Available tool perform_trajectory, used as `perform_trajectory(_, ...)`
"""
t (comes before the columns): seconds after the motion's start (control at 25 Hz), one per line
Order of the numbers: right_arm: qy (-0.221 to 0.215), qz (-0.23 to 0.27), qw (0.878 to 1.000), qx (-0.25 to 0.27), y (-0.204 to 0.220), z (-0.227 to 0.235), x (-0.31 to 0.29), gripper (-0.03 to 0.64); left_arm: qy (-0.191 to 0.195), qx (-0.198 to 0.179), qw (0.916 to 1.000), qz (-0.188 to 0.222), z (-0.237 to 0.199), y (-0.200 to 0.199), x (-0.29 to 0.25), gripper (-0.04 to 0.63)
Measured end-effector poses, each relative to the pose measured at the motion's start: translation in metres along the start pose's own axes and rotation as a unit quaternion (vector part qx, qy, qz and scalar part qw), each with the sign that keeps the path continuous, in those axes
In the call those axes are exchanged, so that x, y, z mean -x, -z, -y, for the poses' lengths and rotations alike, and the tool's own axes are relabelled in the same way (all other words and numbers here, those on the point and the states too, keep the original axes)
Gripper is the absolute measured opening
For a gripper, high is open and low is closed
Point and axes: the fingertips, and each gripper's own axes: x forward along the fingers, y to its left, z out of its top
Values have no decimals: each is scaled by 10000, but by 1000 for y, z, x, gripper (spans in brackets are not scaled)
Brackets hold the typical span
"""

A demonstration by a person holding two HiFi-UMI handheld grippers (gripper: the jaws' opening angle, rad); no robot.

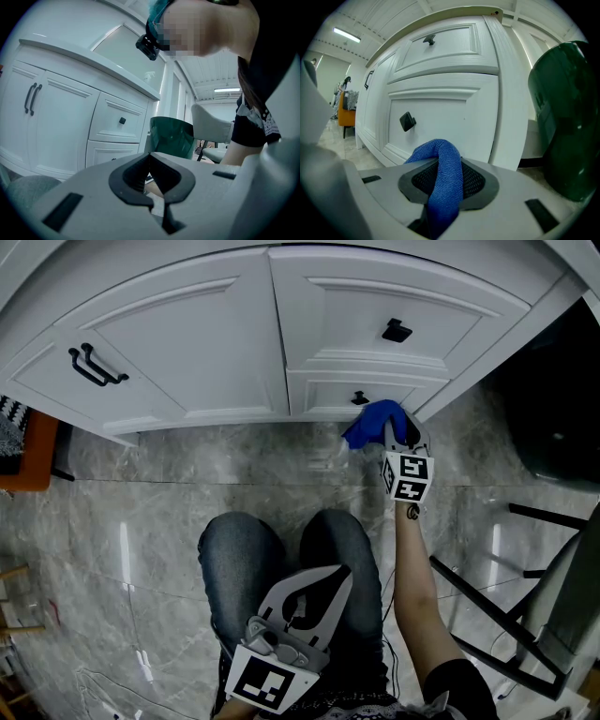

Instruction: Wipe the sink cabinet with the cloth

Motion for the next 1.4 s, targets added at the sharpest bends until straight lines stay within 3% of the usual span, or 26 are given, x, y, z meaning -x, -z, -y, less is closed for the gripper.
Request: perform_trajectory(1.4, 193, -1, 9998, 62, 5, 21, 7, 115, 141, 4, 9999, 23, 10, 3, -2, 5)
